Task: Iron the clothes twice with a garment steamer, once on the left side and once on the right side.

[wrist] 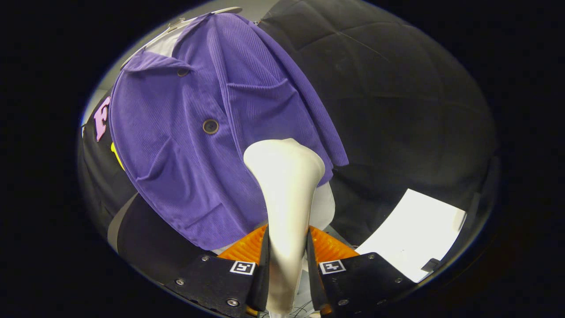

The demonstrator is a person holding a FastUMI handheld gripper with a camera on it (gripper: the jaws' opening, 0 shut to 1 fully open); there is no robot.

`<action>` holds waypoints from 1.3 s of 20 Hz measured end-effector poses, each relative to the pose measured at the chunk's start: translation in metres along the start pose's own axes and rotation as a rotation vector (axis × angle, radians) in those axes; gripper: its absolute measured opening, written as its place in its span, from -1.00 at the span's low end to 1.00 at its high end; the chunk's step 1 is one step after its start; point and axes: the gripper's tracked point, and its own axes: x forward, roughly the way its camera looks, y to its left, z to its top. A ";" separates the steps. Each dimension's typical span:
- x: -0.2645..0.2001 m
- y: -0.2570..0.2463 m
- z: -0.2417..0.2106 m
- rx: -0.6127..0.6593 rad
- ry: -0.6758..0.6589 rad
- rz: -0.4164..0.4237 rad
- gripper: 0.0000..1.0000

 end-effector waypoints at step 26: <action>-0.267 0.112 -0.070 -0.224 -0.164 0.308 -0.23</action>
